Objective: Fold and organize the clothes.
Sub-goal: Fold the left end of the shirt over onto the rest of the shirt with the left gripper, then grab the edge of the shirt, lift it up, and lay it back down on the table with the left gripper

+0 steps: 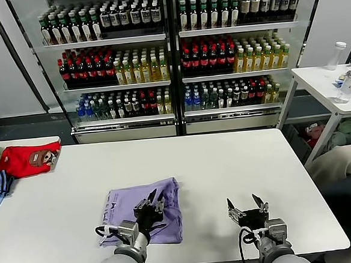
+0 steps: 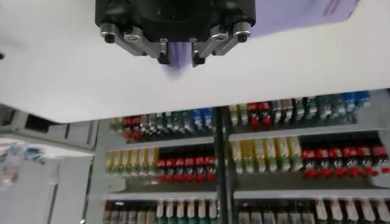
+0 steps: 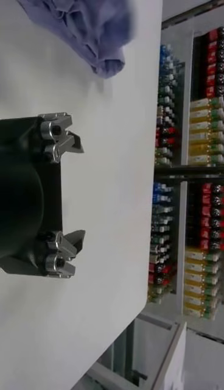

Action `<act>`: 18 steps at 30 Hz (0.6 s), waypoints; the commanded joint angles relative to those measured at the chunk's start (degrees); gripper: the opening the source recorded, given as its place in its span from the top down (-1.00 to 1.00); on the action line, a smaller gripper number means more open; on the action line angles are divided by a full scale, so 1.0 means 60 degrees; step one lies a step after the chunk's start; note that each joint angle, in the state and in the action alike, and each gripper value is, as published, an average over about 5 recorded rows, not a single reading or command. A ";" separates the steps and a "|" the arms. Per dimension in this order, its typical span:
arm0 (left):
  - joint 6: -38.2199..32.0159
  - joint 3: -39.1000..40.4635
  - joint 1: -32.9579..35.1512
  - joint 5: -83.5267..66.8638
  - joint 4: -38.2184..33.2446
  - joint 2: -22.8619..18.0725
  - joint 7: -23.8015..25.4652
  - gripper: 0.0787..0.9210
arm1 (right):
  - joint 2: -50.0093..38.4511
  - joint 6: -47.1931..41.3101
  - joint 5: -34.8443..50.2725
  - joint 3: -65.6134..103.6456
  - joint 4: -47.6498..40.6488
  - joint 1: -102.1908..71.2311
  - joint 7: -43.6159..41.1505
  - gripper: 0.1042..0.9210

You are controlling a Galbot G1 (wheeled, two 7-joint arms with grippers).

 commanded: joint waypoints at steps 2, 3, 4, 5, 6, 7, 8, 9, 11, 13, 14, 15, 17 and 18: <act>-0.0603 -0.1631 0.0852 -0.0167 -0.1848 0.0834 -0.0034 0.20 | 0.0039 0.0008 -0.0004 -0.0071 -0.0193 0.0142 -0.0037 -0.76; -0.0604 -0.2152 0.1054 -0.0181 -0.1800 0.1036 -0.0082 0.12 | 0.0047 0.0014 -0.0004 -0.0090 -0.0222 0.0167 -0.0048 -0.76; -0.0600 -0.2701 0.1251 -0.0207 -0.1645 0.1218 -0.0122 0.06 | 0.0057 0.0021 -0.0004 -0.0105 -0.0249 0.0192 -0.0062 -0.76; -0.0598 -0.3272 0.1464 -0.0285 -0.1336 0.1390 -0.0138 0.00 | 0.0068 0.0028 -0.0005 -0.0112 -0.0271 0.0212 -0.0077 -0.76; -0.0598 -0.3692 0.1637 -0.0388 -0.0997 0.1522 -0.0134 -0.09 | 0.0080 0.0036 -0.0004 -0.0111 -0.0285 0.0225 -0.0090 -0.76; -0.0591 -0.4057 0.1820 -0.0566 -0.0566 0.1647 -0.0126 -0.15 | 0.0091 0.0047 -0.0004 -0.0103 -0.0300 0.0231 -0.0105 -0.76; -0.0577 -0.4363 0.1942 -0.0785 -0.0164 0.1733 -0.0113 -0.21 | 0.0100 0.0063 -0.0005 -0.0087 -0.0320 0.0228 -0.0119 -0.76; -0.0567 -0.4545 0.2024 -0.1022 0.0237 0.1779 -0.0101 -0.29 | 0.0104 0.0077 -0.0005 -0.0070 -0.0338 0.0219 -0.0130 -0.76; -0.0499 -0.4663 0.2038 -0.1528 0.0861 0.1777 -0.0077 -0.41 | 0.0106 0.0106 -0.0007 -0.0034 -0.0376 0.0189 -0.0148 -0.76; -0.0352 -0.4611 0.1931 -0.2029 0.1237 0.1682 -0.0018 -0.56 | 0.0106 0.0120 -0.0012 -0.0010 -0.0397 0.0165 -0.0153 -0.76; -0.0247 -0.4555 0.1846 -0.2304 0.1360 0.1617 0.0028 -0.61 | 0.0106 0.0124 -0.0017 -0.0004 -0.0400 0.0157 -0.0153 -0.76; -0.0138 -0.4501 0.1771 -0.2530 0.1439 0.1550 0.0091 -0.67 | 0.0106 0.0123 -0.0024 -0.0002 -0.0394 0.0152 -0.0150 -0.76; 0.0006 -0.4366 0.1597 -0.2847 0.1545 0.1422 0.0253 -0.73 | 0.0096 0.0117 -0.0036 0.0000 -0.0375 0.0145 -0.0143 -0.76; 0.0043 -0.4308 0.1522 -0.2914 0.1600 0.1373 0.0325 -0.75 | 0.0086 0.0113 -0.0040 0.0003 -0.0364 0.0140 -0.0140 -0.76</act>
